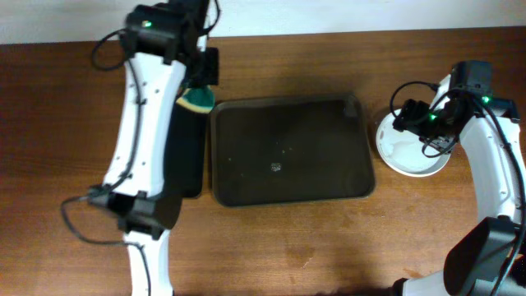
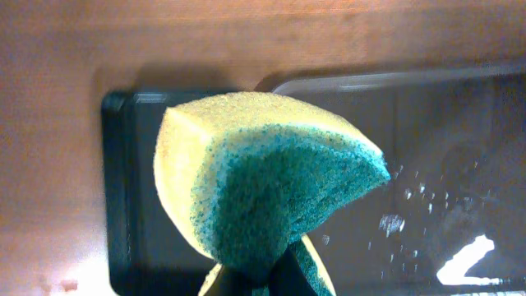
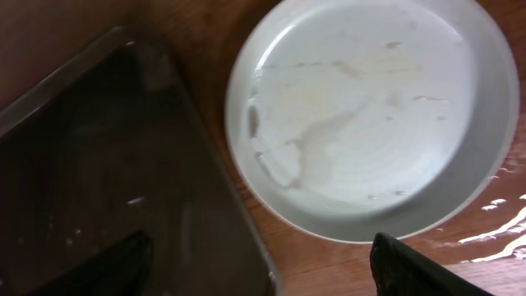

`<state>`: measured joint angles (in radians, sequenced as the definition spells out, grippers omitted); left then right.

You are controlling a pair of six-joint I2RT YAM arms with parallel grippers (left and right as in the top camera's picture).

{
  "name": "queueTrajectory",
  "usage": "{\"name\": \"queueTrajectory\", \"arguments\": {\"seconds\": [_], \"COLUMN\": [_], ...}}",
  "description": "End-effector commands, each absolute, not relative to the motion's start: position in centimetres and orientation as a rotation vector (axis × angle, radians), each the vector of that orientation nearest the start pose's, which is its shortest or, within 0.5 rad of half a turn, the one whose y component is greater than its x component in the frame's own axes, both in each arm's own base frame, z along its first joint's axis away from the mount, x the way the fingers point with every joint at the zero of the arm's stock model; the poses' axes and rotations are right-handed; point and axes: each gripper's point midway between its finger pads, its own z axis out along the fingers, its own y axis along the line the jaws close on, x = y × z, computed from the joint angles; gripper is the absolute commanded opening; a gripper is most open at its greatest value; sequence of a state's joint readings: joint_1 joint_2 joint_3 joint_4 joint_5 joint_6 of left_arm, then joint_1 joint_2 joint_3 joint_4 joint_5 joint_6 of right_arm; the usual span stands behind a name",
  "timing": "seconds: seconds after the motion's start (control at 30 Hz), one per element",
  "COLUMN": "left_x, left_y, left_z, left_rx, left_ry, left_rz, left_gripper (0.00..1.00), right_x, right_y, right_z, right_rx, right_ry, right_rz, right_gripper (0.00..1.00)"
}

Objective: Clean dirty plates on tray and stack at the side

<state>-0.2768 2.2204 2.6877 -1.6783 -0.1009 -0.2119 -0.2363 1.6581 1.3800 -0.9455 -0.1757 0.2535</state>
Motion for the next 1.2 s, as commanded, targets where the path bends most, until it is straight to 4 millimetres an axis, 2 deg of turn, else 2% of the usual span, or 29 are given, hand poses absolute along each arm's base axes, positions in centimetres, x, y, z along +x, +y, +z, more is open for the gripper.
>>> {"name": "queueTrajectory", "arguments": {"seconds": [0.0,0.07,0.1,0.17,0.2,0.27,0.3,0.33,0.37,0.4,0.43,0.47,0.57,0.63,0.67,0.73,0.77,0.83,0.9,0.97,1.07,1.13,1.17], "left_x": [40.0,40.5,41.5,42.5,42.6,42.5,42.2,42.0,42.0,42.1,42.4,42.8,43.8,44.2,44.3,44.2,44.2,44.2,44.2,44.2,44.2,44.2,44.2], "left_y": [-3.2,-1.5,-1.8,-2.6,-2.5,-2.5,-2.5,-2.5,-2.5,-2.5,-2.4,-2.4,-2.7,-3.7,-4.0,-4.1,-4.1,-4.1,-4.1,-4.1,-4.1,-4.1,-4.1], "left_z": [24.2,19.0,15.7,11.0,8.6,5.0,3.8,3.5,3.6,4.0,5.4,7.7,17.4,24.4,26.0,27.0,27.0,27.0,27.0,27.0,27.0,27.0,27.0], "left_rx": [-0.253,-0.312,-0.265,-0.178,-0.183,-0.178,-0.178,-0.179,-0.179,-0.179,-0.179,-0.177,-0.146,-0.092,-0.073,-0.066,-0.066,-0.066,-0.066,-0.065,-0.066,-0.066,-0.066], "left_ry": [2.919,3.008,3.015,2.987,2.977,2.955,2.954,2.957,2.955,2.955,2.956,2.947,2.848,2.711,2.668,2.638,2.638,2.638,2.638,2.638,2.638,2.638,2.638], "left_rz": [0.055,-0.043,-0.174,-0.354,-0.367,-0.365,-0.364,-0.361,-0.36,-0.361,-0.361,-0.359,-0.355,-0.356,-0.356,-0.355,-0.354,-0.354,-0.355,-0.354,-0.355,-0.354,-0.355], "left_gripper": [0.0,0.0,0.0,0.0,0.0,0.01,0.25,0.65,0.97,1.0,1.0,1.0,1.0,1.0,1.0,0.99,1.0,1.0,0.99,0.99,1.0,1.0,1.0], "right_x": [38.3,38.6,38.6,38.6,38.6,38.6,38.6,38.6,38.6,38.6,38.6,38.6,37.8,36.0,34.9,31.4,29.5,25.7,23.5,22.1,21.2,22.1,23.3], "right_y": [-3.9,-2.9,-2.7,-2.6,-2.6,-2.6,-2.6,-2.6,-2.6,-2.6,-2.6,-2.6,-2.4,-2.1,-2.0,-1.5,-1.2,-0.6,-0.3,-0.1,-0.6,-1.2,-1.2], "right_z": [14.8,14.8,14.8,14.8,14.8,14.8,14.8,14.8,14.8,14.8,14.8,15.1,18.1,22.3,23.6,26.2,27.3,29.3,31.3,32.6,32.6,33.1,33.5], "right_rx": [0.528,0.488,0.48,0.465,0.444,0.441,0.441,0.441,0.441,0.441,0.441,0.439,0.424,0.375,0.369,0.363,0.36,0.349,0.327,0.311,0.323,0.293,0.199], "right_ry": [2.702,2.703,2.705,2.709,2.712,2.712,2.713,2.713,2.713,2.713,2.711,2.705,2.664,2.599,2.579,2.55,2.539,2.501,2.419,2.361,2.357,2.316,2.267], "right_rz": [0.264,0.27,0.267,0.262,0.258,0.257,0.257,0.257,0.257,0.257,0.258,0.258,0.259,0.248,0.247,0.246,0.245,0.248,0.242,0.238,0.183,0.117,0.085], "right_gripper": [0.88,0.88,0.88,0.88,0.88,0.88,0.88,0.88,0.88,0.88,0.88,0.88,0.88,0.88,0.88,0.9,0.99,0.99,0.99,0.99,0.99,0.99,0.99]}}
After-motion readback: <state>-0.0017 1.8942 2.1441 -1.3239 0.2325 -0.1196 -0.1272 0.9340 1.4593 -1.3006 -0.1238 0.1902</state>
